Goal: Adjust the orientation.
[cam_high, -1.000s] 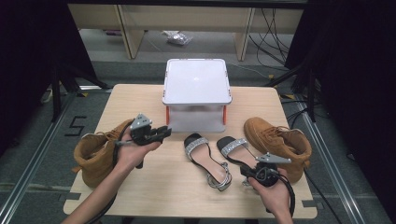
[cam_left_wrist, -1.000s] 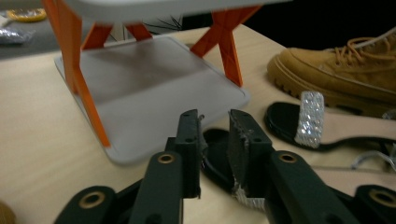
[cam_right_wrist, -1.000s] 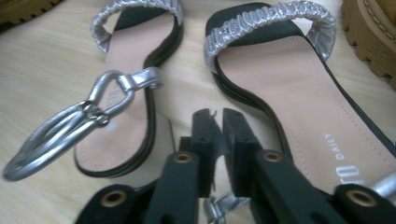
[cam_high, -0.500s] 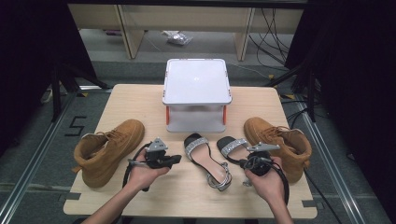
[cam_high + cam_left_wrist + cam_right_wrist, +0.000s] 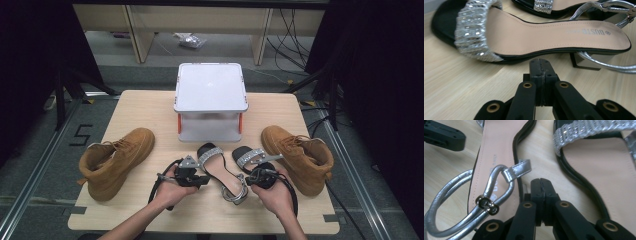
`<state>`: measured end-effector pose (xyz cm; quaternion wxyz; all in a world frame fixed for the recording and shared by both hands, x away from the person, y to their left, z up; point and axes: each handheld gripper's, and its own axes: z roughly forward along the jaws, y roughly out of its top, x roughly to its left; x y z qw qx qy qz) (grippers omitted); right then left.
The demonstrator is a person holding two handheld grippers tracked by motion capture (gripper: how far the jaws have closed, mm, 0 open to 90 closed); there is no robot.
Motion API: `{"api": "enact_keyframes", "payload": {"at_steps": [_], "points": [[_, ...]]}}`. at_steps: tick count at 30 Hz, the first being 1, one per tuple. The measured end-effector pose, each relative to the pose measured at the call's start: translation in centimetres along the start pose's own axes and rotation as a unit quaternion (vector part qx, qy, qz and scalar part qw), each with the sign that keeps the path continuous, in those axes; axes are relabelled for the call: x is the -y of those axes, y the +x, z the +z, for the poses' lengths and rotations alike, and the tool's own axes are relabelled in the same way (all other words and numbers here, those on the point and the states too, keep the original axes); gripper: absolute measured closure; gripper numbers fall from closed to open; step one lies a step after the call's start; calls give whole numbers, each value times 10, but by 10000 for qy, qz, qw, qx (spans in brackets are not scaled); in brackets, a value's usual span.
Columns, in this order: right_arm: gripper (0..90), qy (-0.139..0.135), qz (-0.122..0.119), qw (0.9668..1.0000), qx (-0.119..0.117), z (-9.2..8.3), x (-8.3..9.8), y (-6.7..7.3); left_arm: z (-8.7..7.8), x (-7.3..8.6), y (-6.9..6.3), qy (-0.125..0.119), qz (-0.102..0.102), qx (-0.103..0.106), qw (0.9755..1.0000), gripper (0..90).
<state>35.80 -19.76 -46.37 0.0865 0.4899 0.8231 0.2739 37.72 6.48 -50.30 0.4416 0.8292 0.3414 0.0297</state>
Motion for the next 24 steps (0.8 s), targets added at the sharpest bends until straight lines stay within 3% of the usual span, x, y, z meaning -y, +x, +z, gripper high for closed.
{"api": "enact_keyframes", "payload": {"at_steps": [5,16,24], "points": [[900,-35,34,10000,23,2,2,5,11,-2,-5,44,-5,-15,10000,894],[900,-53,-25,10000,19,2,5,16,8,-3,-4,190,-67,-20,9998,895],[900,51,-69,9995,-319,4,6,29,1,-1,3,239,-147,-28,9996,895]]}}
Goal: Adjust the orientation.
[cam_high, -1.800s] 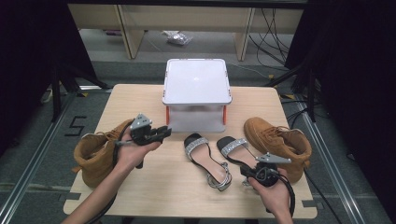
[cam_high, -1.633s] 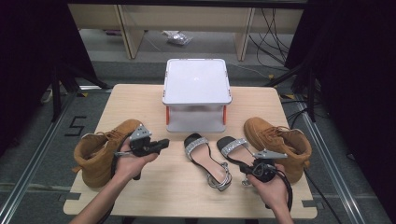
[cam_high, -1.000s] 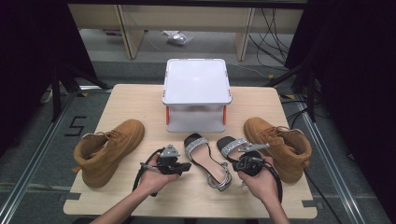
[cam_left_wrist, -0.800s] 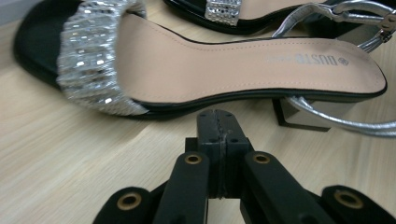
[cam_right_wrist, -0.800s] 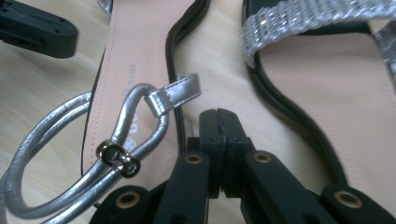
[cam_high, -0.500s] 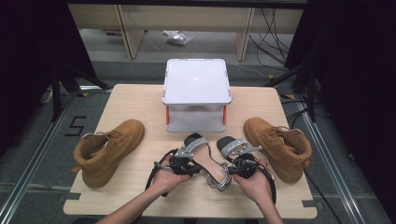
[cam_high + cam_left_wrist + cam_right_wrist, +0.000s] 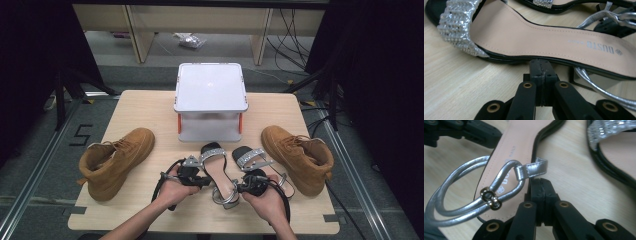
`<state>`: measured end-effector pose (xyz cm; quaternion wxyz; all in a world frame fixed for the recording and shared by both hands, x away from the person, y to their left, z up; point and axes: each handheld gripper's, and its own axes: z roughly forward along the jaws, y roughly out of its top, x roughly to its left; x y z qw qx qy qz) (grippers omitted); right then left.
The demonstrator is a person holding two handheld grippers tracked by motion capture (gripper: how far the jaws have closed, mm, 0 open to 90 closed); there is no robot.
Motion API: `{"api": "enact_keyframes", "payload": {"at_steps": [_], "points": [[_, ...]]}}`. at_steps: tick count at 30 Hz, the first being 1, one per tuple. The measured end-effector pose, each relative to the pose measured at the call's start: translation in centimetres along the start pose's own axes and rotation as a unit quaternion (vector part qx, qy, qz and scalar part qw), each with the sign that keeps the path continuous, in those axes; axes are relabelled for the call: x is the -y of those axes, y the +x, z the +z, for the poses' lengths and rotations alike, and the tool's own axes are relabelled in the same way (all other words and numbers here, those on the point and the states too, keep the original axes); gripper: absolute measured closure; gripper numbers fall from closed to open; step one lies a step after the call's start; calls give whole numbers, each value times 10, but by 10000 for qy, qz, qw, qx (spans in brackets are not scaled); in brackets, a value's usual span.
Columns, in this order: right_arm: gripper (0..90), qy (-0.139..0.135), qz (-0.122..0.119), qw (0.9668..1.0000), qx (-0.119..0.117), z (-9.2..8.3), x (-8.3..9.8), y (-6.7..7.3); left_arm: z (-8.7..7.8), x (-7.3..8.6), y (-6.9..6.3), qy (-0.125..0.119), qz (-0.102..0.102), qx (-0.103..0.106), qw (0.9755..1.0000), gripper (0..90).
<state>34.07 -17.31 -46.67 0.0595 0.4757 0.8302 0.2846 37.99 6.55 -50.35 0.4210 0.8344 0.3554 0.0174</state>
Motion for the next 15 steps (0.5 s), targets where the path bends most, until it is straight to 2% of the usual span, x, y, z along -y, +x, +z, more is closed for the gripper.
{"api": "enact_keyframes", "payload": {"at_steps": [3,4,8,10,15], "points": [[900,13,38,10000,-89,1,0,3,-2,1,2,13,9,-37,10000,895],[900,-6,25,9998,-174,4,1,6,-3,1,3,12,-85,22,10000,895],[900,24,4,9998,-217,9,1,11,-6,2,7,29,-112,32,9999,895],[900,42,-26,9991,-420,14,0,16,-9,3,10,14,-108,-48,9999,895],[879,72,-51,9988,-488,17,-1,20,-12,5,13,-31,-158,-55,9999,894]]}}
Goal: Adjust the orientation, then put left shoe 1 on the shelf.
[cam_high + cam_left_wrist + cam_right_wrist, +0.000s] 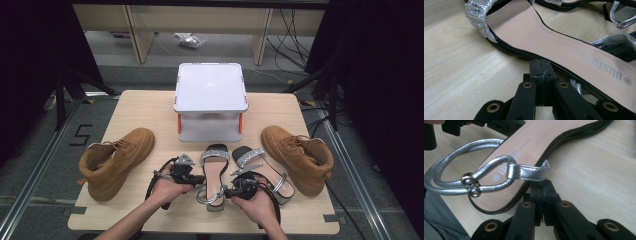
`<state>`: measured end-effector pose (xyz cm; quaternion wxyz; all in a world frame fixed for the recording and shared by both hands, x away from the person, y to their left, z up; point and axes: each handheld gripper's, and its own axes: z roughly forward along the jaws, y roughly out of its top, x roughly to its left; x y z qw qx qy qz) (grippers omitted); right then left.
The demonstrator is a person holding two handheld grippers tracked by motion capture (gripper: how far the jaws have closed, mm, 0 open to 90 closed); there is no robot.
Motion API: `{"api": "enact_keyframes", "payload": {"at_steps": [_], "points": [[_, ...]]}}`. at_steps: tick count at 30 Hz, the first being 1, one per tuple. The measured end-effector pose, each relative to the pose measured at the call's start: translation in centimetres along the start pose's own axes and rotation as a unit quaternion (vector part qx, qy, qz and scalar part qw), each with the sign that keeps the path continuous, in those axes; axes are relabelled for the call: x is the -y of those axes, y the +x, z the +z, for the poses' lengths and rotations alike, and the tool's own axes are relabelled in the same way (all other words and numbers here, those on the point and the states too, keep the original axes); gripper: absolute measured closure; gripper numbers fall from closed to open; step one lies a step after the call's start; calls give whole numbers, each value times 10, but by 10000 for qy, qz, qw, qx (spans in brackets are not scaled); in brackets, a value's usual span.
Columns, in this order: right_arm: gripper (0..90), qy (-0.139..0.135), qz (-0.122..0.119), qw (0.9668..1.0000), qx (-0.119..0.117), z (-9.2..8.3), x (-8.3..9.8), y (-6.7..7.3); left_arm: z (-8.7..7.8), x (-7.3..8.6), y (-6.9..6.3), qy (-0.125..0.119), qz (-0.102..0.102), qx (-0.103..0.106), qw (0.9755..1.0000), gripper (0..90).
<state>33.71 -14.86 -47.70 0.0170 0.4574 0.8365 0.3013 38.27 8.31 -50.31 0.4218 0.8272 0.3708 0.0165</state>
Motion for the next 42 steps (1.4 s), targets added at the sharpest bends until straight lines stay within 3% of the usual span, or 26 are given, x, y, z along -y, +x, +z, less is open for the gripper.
{"api": "enact_keyframes", "payload": {"at_steps": [2,4,8,10,14,15,17,18,19,21,30,31,34,36,37,40,41,42], "points": [[846,9,31,10000,-13,0,0,-1,-1,0,1,-17,30,84,10000,893],[819,-66,6,10000,-5,0,1,-5,-3,1,1,-66,103,15,9999,880],[736,71,240,9996,146,-10,2,-10,-10,1,5,-159,172,0,9997,855],[704,-76,214,9995,228,-16,5,-13,-20,0,9,-324,228,-113,9992,849],[636,-105,295,9991,278,-25,5,-19,-30,-3,15,-590,211,-141,9979,842],[586,-157,416,9985,306,-30,4,-22,-38,-7,19,-743,222,-236,9967,842],[575,-201,452,9982,341,-30,4,-23,-42,-10,23,-814,224,-223,9962,842],[546,-297,471,9976,415,-31,2,-24,-48,-14,26,-954,242,-339,9946,844],[546,-297,471,9976,415,-31,2,-24,-48,-14,26,-954,242,-339,9946,845],[525,-320,617,9964,477,-31,2,-24,-58,-22,32,-1152,251,-427,9921,852],[501,-461,819,9947,427,-29,5,-22,-73,-39,46,-1428,154,-588,9879,890],[496,-350,774,9955,421,-31,2,-20,-76,-43,50,-1487,137,-607,9869,890],[489,-421,806,9950,424,-30,-1,-18,-81,-49,53,-1561,139,-680,9853,890],[479,-383,887,9944,418,-30,-9,-17,-87,-61,57,-1696,149,-754,9825,890],[479,-383,887,9944,418,-30,-9,-17,-87,-61,57,-1696,149,-754,9825,891],[470,-389,885,9944,428,-29,-21,-16,-91,-82,62,-1846,257,-858,9787,891],[470,-427,867,9943,457,-30,-24,-17,-91,-89,65,-1932,397,-801,9771,891],[470,-427,867,9943,457,-30,-24,-17,-91,-89,65,-1932,397,-801,9771,891]]}}
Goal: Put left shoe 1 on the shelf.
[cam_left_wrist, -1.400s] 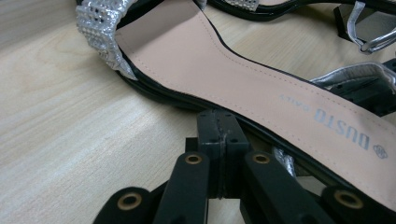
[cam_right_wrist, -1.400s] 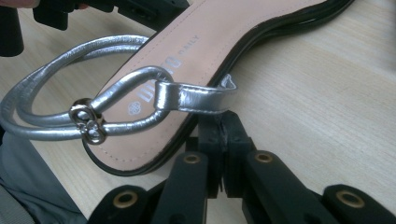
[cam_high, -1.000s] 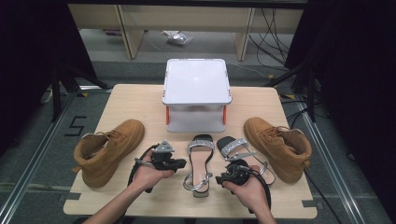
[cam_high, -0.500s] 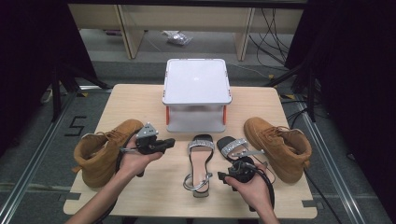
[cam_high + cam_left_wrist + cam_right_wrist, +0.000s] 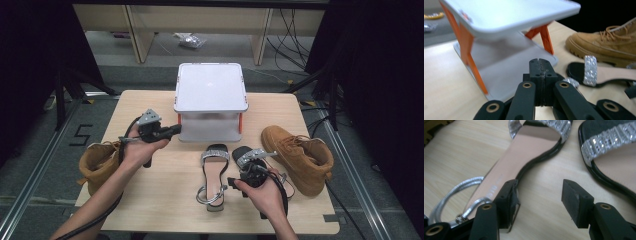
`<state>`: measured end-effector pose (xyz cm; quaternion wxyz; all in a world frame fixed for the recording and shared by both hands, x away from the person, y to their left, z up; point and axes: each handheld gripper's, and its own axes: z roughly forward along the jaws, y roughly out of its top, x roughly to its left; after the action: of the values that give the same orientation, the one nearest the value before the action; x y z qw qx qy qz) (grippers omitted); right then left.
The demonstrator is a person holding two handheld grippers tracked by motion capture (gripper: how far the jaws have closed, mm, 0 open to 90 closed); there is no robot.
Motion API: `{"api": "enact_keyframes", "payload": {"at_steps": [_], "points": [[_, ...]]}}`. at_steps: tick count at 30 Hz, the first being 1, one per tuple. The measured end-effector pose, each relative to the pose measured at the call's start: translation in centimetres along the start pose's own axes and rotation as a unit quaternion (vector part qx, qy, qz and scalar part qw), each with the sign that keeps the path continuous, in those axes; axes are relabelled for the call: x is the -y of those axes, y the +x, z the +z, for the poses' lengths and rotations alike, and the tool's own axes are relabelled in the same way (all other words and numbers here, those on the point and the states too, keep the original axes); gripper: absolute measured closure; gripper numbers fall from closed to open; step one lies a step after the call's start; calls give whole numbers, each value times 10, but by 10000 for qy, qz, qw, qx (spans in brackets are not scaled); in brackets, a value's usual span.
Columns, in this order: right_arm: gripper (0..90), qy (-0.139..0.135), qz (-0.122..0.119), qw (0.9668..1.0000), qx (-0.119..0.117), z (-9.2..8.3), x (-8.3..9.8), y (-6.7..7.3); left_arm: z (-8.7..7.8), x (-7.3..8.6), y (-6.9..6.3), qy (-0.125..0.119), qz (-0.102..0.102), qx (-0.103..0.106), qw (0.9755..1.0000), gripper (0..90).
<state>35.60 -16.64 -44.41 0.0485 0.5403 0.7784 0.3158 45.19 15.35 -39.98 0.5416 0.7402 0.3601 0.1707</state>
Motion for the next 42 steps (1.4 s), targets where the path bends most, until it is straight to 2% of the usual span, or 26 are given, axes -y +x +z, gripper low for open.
{"api": "enact_keyframes", "payload": {"at_steps": [1,3,4,5,6,7,8,9,11,12,13,15,18,19,26,27,30,32,33,34,36,38,39,40,41,42], "points": [[470,37,62,10000,32,-2,-7,1,3,-11,2,-8,-63,-143,9999,891],[469,16,53,10000,48,-3,-13,5,7,-22,5,-67,-39,-196,9998,891],[469,16,53,10000,48,-3,-13,5,7,-22,5,-67,-39,-196,9998,891],[462,162,228,9996,0,0,-17,12,13,-32,7,-117,4,-214,9997,891],[462,162,228,9996,0,0,-17,12,13,-32,7,-117,4,-214,9997,891],[459,289,-41,9996,53,4,-20,13,20,-38,10,-108,-3,-224,9997,891],[456,288,88,9995,16,6,-22,16,20,-38,10,-108,-3,-224,9997,892],[454,383,197,9991,20,9,-24,19,28,-41,12,-46,-21,-336,9994,892],[454,458,106,9989,9,12,-26,21,32,-43,14,-8,-31,-338,9994,892],[443,628,229,9978,32,16,-31,30,38,-45,16,57,-20,-432,9990,892],[442,652,143,9978,51,18,-33,31,41,-46,18,102,-12,-482,9988,892],[431,758,316,9966,117,21,-39,37,45,-45,20,100,-69,-506,9986,892],[421,851,313,9958,155,26,-43,41,52,-42,26,135,-150,-589,9981,892],[415,913,409,9949,129,28,-45,45,52,-42,27,116,-171,-571,9982,892],[373,1129,353,9928,208,47,-47,44,53,-41,27,99,-166,-605,9980,892],[367,1250,510,9905,258,51,-47,46,53,-41,27,90,-180,-616,9979,892],[354,1280,479,9905,154,57,-46,44,53,-40,26,67,-163,-634,9978,892],[351,1287,527,9900,215,59,-46,45,53,-41,26,70,-145,-643,9978,892],[349,1198,405,9918,186,61,-46,45,53,-41,26,83,-166,-643,9978,892],[348,1338,604,9889,235,62,-46,48,53,-41,26,83,-166,-643,9978,892],[336,1306,514,9900,174,64,-46,49,53,-41,25,98,-175,-657,9976,892],[322,1264,448,9906,267,68,-47,49,53,-41,25,91,-192,-660,9976,892],[317,1373,614,9881,318,67,-48,51,53,-41,25,98,-187,-657,9976,892],[310,1346,508,9892,264,70,-48,50,53,-41,25,101,-191,-654,9976,892],[303,1397,602,9879,316,70,-49,52,53,-42,25,102,-194,-653,9976,893],[301,1317,424,9900,283,71,-49,49,54,-42,25,106,-188,-660,9976,893]]}}
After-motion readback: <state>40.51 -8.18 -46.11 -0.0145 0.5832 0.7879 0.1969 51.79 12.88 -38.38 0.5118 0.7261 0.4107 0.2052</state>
